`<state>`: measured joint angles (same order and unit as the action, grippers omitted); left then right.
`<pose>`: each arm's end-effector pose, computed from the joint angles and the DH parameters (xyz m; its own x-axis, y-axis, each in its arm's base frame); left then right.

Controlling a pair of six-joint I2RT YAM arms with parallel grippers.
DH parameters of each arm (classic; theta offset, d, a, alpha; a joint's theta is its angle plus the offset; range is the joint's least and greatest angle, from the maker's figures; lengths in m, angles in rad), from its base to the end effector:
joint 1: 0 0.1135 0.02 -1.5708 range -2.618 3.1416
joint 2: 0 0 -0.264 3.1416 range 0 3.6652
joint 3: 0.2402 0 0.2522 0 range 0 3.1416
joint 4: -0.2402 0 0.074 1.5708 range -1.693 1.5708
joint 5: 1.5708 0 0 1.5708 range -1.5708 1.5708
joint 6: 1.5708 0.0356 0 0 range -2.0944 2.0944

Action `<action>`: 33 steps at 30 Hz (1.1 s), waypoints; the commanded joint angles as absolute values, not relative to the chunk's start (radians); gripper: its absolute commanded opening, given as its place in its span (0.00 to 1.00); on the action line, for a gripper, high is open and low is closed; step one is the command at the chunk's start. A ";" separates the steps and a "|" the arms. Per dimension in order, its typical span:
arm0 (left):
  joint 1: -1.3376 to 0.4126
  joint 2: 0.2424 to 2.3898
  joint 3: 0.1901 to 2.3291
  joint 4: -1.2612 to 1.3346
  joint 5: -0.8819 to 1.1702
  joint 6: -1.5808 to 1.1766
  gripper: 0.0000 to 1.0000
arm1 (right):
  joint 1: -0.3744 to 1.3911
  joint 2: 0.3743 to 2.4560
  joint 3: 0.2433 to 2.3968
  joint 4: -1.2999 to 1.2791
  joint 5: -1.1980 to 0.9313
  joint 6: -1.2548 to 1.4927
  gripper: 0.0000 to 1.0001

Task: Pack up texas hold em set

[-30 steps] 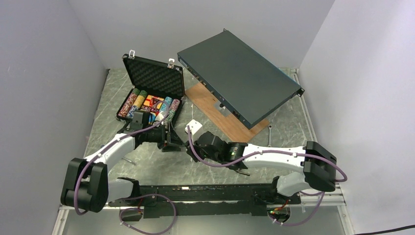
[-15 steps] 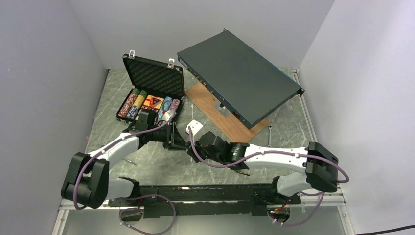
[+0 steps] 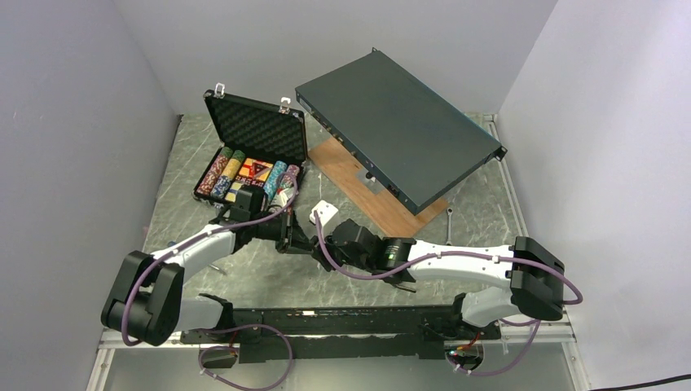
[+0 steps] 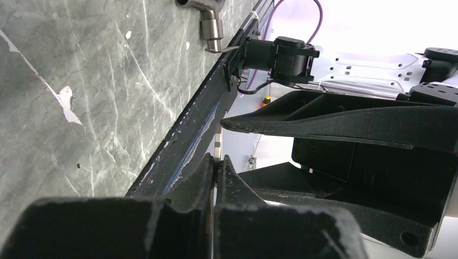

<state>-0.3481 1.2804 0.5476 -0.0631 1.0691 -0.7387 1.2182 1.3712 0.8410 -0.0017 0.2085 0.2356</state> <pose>0.2059 -0.1079 0.1821 -0.9953 0.0167 -0.0955 0.0954 0.3436 -0.9342 0.1116 0.2819 0.2449 -0.3703 -0.3449 -0.8625 -0.7920 0.6024 0.0991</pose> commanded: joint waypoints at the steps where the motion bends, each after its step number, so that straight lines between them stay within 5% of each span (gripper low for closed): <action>1: -0.357 1.264 0.538 -0.032 1.092 -0.737 0.00 | 1.219 1.344 0.850 0.046 0.208 0.241 0.38; 3: -0.357 1.259 0.546 -0.077 1.067 -0.718 0.00 | 1.220 1.348 0.855 0.039 0.210 0.241 0.39; 11: -0.315 1.190 0.660 -0.382 0.840 -0.646 0.00 | 1.221 1.272 0.792 0.007 0.287 0.286 0.78; 19: -0.009 1.121 0.770 -0.633 0.533 -0.736 0.00 | 1.221 1.160 0.720 -0.063 0.339 0.345 0.79; 33: 0.104 1.557 1.102 -0.671 0.421 -0.759 0.00 | 1.230 1.116 0.716 -0.111 0.322 0.393 0.79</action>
